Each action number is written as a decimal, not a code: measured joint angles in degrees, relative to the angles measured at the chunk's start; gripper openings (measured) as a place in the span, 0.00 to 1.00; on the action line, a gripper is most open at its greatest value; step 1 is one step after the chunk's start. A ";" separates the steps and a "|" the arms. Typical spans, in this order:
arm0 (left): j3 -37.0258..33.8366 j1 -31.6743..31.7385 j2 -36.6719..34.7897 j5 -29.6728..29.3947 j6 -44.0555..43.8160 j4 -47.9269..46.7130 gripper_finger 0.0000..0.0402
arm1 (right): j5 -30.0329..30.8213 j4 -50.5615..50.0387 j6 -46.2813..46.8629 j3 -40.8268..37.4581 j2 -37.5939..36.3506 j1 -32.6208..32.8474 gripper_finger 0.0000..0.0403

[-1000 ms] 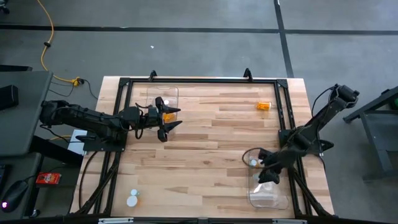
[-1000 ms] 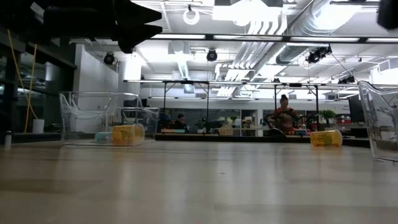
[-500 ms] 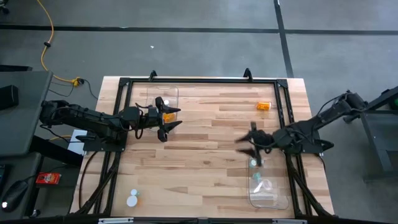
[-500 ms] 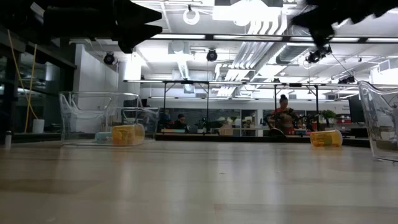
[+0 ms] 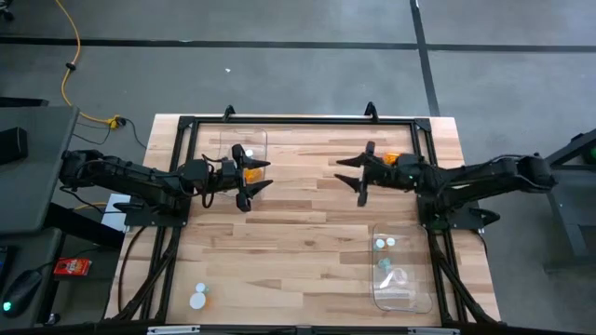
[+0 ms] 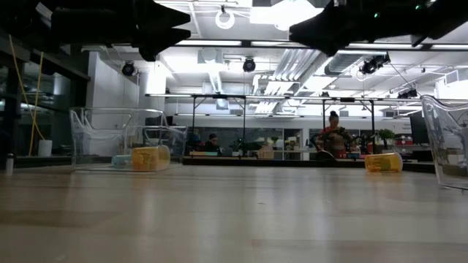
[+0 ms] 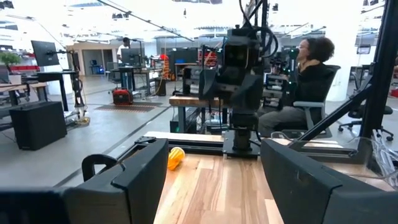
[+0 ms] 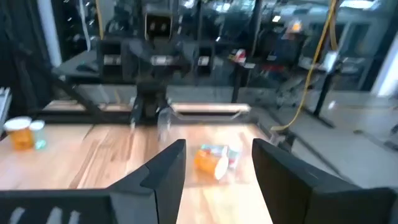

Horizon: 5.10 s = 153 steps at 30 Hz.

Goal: Pick and place medicine bottles into bin by pill shape (circle, oval)
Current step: Put the orange capsule bottle into the left transparent bin

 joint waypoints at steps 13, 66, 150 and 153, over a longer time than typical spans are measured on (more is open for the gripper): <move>0.00 0.00 0.00 1.52 1.35 -0.31 0.61 | -2.39 3.73 -0.66 0.00 7.16 -1.14 0.44; 0.00 0.00 0.00 1.52 -0.52 -0.44 0.61 | 41.76 -75.24 62.86 5.83 6.29 -23.52 0.44; 0.00 0.02 -0.01 2.29 -3.06 -1.39 0.61 | 16.57 -96.77 -9.43 24.90 10.31 -18.66 0.46; 0.00 0.01 -0.01 2.31 -3.06 -1.45 0.61 | 16.69 -97.51 -8.26 24.90 13.88 -18.69 0.51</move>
